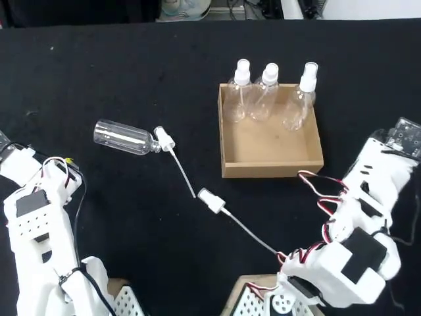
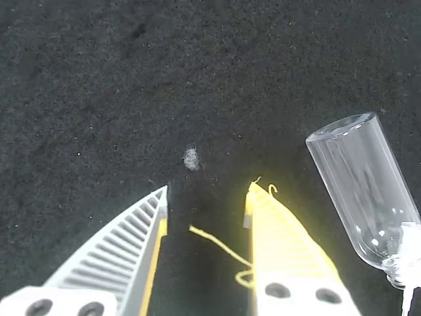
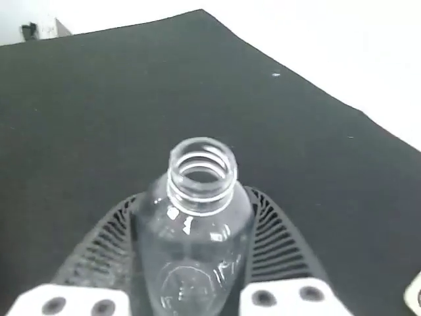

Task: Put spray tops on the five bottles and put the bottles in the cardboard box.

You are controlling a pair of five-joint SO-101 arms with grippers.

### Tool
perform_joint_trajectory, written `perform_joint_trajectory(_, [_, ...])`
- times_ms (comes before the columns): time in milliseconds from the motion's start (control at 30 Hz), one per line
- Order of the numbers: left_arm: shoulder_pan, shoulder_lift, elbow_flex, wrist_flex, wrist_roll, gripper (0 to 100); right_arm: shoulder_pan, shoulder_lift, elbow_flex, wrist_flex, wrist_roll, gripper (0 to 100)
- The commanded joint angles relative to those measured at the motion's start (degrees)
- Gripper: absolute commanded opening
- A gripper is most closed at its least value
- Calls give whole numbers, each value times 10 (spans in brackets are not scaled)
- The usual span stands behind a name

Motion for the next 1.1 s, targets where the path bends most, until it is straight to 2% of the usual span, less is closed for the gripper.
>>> perform_joint_trajectory(0, [7, -8, -29, -5, 1, 190, 26, -39, -17, -11, -2, 11])
perform_joint_trajectory(167, [12, -10, -29, -5, 1, 190, 29, -160, 4, 88, -1, 11])
perform_joint_trajectory(367, [46, -8, -33, -4, -49, 188, 5, -327, -28, 369, 0, 11])
perform_joint_trajectory(433, [71, -5, -50, 18, -65, 188, -1, -373, -37, 448, 0, 11])
perform_joint_trajectory(533, [115, -4, -102, 95, -90, 188, -4, -431, -49, 539, 0, 11])
perform_joint_trajectory(667, [167, -4, -175, 185, -147, 189, -8, -491, -49, 596, 0, 11])
perform_joint_trajectory(833, [218, -3, -196, 223, -238, 188, -8, -546, -51, 638, 0, 11])
perform_joint_trajectory(967, [255, -3, -203, 251, -247, 188, -9, -590, -51, 679, 0, 11])
perform_joint_trajectory(1067, [256, -3, -206, 251, -244, 188, -9, -618, -48, 697, 0, 11])
